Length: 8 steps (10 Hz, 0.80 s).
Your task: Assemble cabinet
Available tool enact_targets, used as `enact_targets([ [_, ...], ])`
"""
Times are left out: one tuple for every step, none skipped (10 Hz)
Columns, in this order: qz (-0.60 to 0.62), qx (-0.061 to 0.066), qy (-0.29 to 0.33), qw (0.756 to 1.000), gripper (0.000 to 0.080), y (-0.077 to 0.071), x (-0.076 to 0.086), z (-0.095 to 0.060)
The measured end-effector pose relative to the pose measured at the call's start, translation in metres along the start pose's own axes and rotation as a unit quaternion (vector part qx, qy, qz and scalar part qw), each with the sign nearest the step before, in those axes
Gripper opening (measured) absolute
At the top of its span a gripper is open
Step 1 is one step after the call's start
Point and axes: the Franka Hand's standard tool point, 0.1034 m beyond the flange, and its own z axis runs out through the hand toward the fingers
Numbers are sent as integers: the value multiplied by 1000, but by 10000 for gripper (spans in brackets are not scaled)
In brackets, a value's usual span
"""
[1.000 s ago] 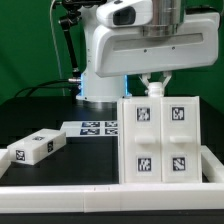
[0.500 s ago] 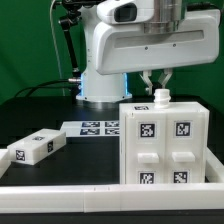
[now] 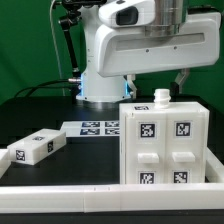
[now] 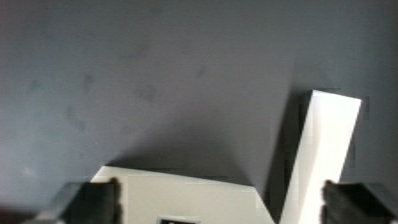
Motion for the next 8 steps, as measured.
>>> enact_targets([
  [32, -7, -3, 999, 719, -1, -15, 6],
  [54, -12, -3, 998, 719, -2, -31, 13],
  [65, -13, 2, 998, 783, 2, -46, 21],
  [73, -15, 4, 997, 795, 9, -58, 28],
  [71, -15, 4, 997, 795, 21, -70, 34],
  [60, -16, 2, 998, 797, 39, -79, 41],
  [44, -15, 1, 999, 796, 51, -82, 44],
  [47, -16, 2, 999, 796, 50, -81, 44],
])
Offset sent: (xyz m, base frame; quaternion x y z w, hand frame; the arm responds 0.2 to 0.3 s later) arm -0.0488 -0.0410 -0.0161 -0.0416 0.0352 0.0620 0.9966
